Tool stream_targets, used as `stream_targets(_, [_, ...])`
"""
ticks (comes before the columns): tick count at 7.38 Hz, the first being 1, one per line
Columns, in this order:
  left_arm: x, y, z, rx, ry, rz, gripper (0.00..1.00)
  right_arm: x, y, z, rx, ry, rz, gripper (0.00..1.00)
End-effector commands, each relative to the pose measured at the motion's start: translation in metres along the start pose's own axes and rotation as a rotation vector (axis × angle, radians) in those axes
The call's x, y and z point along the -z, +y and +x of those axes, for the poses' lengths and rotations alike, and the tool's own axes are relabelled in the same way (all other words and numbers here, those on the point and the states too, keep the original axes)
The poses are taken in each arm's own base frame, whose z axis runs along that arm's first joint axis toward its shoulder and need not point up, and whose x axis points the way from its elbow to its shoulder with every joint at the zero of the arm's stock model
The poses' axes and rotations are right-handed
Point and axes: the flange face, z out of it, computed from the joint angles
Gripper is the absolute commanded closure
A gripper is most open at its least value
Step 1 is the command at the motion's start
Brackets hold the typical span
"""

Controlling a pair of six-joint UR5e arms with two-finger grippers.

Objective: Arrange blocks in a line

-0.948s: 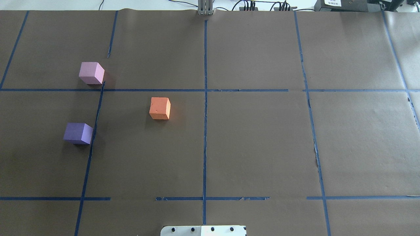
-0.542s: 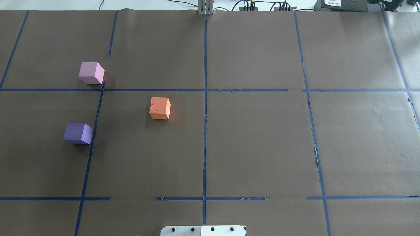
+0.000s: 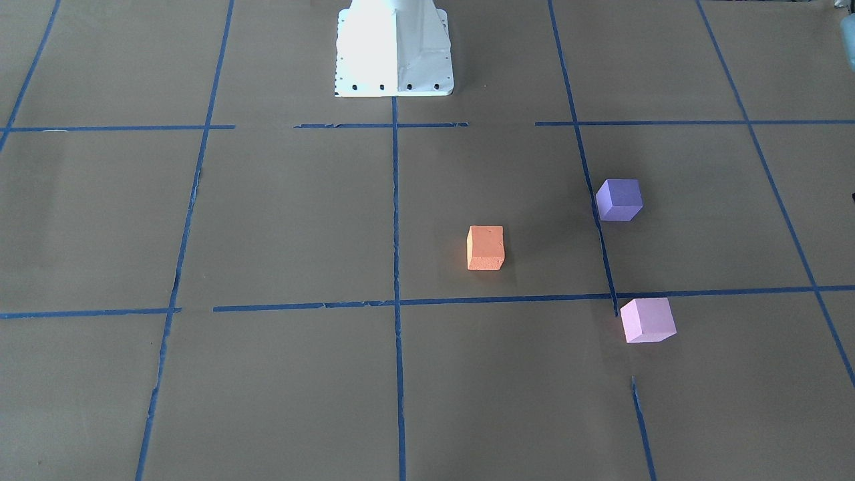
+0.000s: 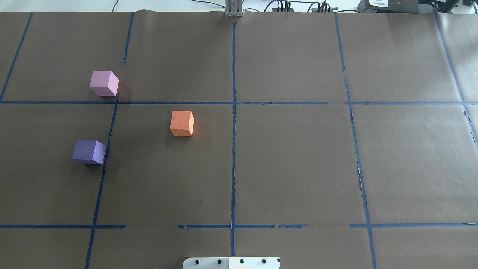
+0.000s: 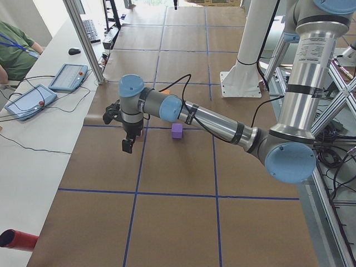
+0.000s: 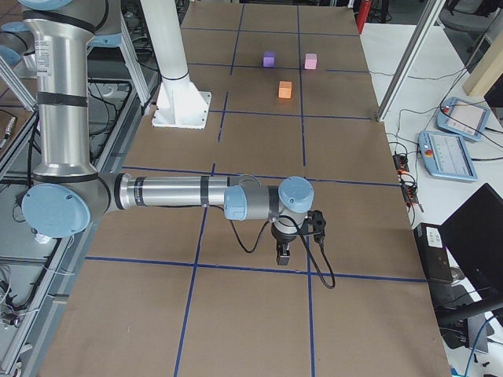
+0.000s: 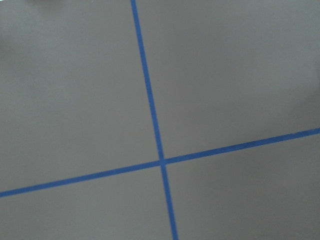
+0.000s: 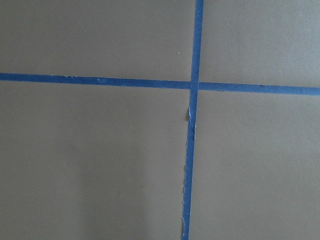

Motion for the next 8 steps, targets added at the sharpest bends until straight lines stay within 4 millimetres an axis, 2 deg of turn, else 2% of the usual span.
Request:
stream_targets(1, [0.010,-0.029,0.120,0.009,0.051,-0.008,0.00,0.000,0.000,0.000,0.000,-0.001,0.000,0.00])
stream_targets(2, [-0.004,-0.059,0.212,0.022,-0.007,-0.089,0.00,0.000,0.000,0.000,0.000,0.001,0.000,0.00])
stream_targets(3, [-0.011,-0.075,0.287,0.040,-0.028,-0.133,0.00,0.001,-0.001,-0.001,0.001,-0.001,0.001,0.00])
stream_targets(4, [-0.024,-0.066,0.319,0.080,-0.004,-0.151,0.00,0.000,0.000,0.000,0.000,0.001,0.000,0.00])
stream_targets(5, [-0.047,-0.049,0.361,0.131,0.030,-0.164,0.00,-0.001,0.000,0.001,-0.001,0.001,-0.001,0.00])
stream_targets(6, [-0.066,-0.034,0.391,0.187,0.064,-0.165,0.00,0.000,0.000,0.000,0.000,0.001,0.000,0.00])
stream_targets(8, [-0.108,-0.029,0.424,0.269,0.148,-0.138,0.00,0.000,0.000,0.000,0.000,-0.001,0.000,0.00])
